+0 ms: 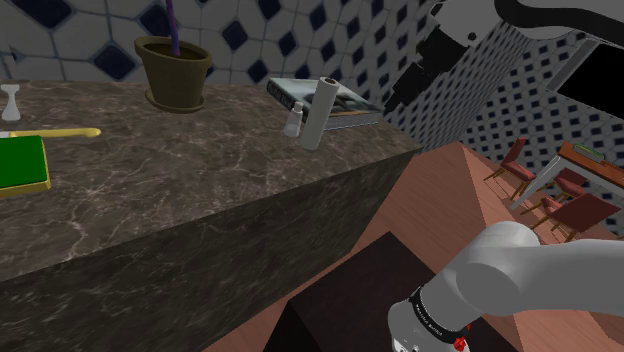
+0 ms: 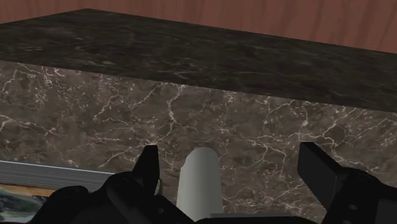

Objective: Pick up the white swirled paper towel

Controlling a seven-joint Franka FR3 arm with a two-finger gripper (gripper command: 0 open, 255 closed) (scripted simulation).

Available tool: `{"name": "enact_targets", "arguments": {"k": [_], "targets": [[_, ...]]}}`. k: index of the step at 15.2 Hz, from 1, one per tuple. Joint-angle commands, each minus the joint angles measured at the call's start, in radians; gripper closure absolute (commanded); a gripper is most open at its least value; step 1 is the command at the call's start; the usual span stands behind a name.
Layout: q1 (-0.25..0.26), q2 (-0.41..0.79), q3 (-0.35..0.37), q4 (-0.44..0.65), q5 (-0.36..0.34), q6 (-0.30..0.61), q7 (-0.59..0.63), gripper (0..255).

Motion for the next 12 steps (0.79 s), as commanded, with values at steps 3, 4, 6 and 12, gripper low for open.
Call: {"name": "enact_targets", "arguments": {"k": [3,4,6,12], "targets": [[-0.002,0.08,0.007,0.046,0.004,0.033,0.015,0],[-0.004,0.12,0.01,0.071,0.006,0.047,0.023,0],[-0.007,0.201,0.017,0.124,0.008,0.072,0.038,0],[-0.015,0.442,0.032,0.316,0.008,0.116,0.084,0]]}}
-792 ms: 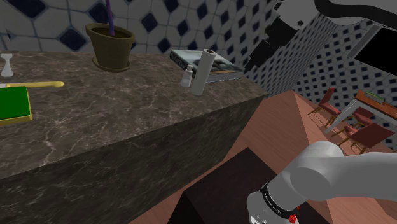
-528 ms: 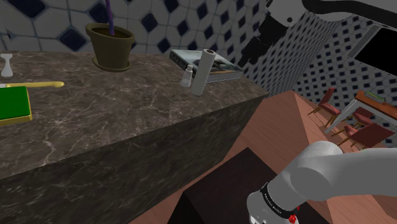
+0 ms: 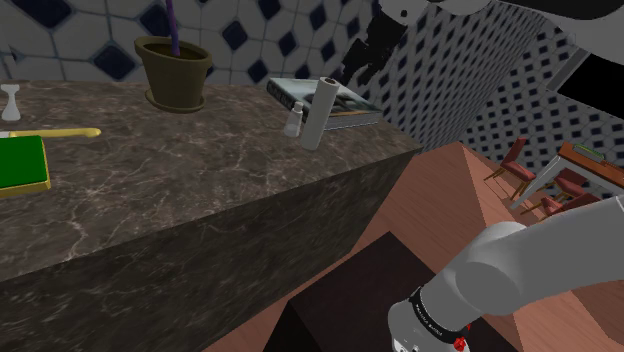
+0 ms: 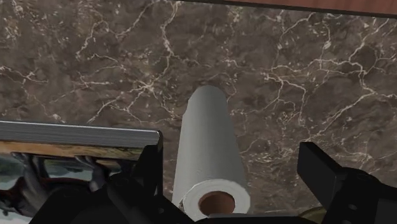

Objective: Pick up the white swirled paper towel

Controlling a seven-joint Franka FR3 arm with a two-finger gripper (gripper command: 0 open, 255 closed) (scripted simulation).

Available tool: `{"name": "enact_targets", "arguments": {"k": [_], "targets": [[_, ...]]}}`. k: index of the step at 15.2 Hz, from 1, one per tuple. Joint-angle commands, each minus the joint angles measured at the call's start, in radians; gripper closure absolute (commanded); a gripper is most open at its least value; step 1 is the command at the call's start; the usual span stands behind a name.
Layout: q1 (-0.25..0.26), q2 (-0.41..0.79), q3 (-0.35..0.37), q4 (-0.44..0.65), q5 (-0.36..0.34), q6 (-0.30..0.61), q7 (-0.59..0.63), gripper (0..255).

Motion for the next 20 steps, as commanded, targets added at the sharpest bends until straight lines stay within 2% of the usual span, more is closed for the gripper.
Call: {"name": "enact_targets", "arguments": {"k": [1,3,4,11,13,14,20], "targets": [[-0.003,0.081,0.003,0.069,-0.001,0.011,0.013,0],[-0.005,0.162,0.006,0.147,-0.004,0.012,0.028,0],[-0.005,0.164,0.006,0.149,-0.004,0.012,0.029,0],[-0.004,0.151,0.007,0.034,-0.003,0.115,0.027,0],[-0.004,0.151,0.007,0.034,-0.003,0.115,0.027,0],[-0.004,0.151,0.007,0.035,-0.003,0.114,0.027,255],[-0.004,0.152,0.007,0.035,-0.003,0.113,0.028,255]]}}
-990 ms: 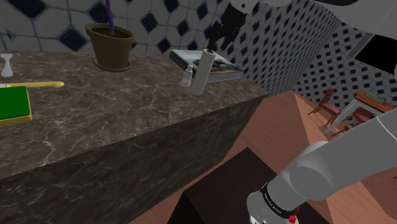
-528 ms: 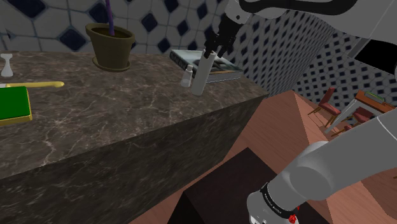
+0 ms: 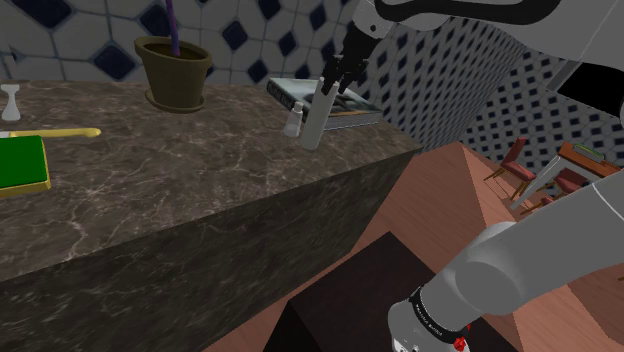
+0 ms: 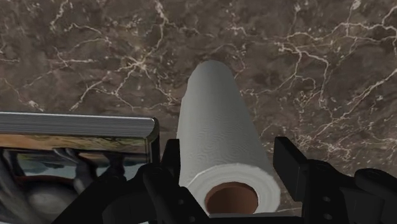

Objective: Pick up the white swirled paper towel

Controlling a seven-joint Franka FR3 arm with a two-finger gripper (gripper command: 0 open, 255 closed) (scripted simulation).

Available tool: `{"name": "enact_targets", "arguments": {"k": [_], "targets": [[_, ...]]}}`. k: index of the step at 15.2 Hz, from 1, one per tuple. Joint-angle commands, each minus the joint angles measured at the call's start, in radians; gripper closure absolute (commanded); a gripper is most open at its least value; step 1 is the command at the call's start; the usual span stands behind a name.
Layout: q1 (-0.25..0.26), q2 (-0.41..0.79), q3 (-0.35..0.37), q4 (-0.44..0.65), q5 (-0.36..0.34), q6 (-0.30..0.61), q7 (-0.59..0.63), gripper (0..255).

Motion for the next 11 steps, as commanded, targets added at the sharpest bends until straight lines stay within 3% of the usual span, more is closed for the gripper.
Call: {"name": "enact_targets", "arguments": {"k": [1,11], "targets": [[0.0,0.001,0.0,-0.001,0.0,0.0,0.0,255],[-0.001,0.014,-0.001,0.12,-0.001,-0.108,0.001,255]]}}
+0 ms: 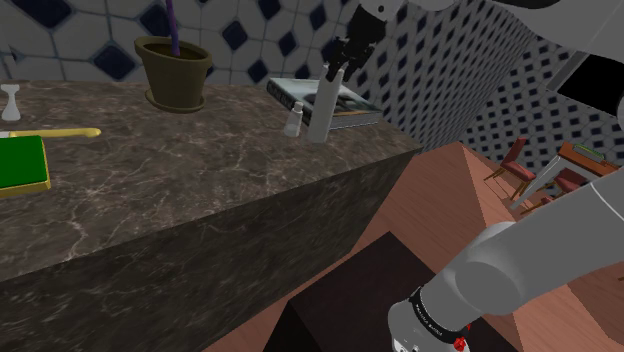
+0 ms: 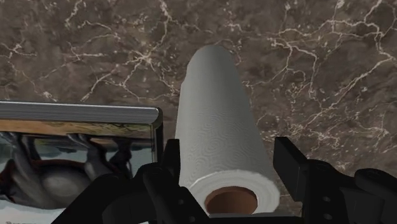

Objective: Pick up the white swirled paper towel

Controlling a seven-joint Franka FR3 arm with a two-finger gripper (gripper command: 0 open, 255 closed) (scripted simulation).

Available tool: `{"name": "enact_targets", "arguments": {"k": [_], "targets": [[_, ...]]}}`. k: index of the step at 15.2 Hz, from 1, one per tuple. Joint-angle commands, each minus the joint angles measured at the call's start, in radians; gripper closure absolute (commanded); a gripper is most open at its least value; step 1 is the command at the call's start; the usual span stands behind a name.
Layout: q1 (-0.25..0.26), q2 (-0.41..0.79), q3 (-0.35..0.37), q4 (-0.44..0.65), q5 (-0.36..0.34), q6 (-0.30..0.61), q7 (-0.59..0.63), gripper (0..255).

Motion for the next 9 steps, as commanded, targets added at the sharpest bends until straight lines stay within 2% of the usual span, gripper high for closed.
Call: {"name": "enact_targets", "arguments": {"k": [1,7,9], "targets": [[0.0,0.006,0.0,0.033,0.0,-0.027,0.001,255],[0.0,0.028,0.0,0.138,-0.002,-0.11,0.003,255],[0.0,0.028,0.0,0.14,-0.002,-0.112,0.003,255]]}}
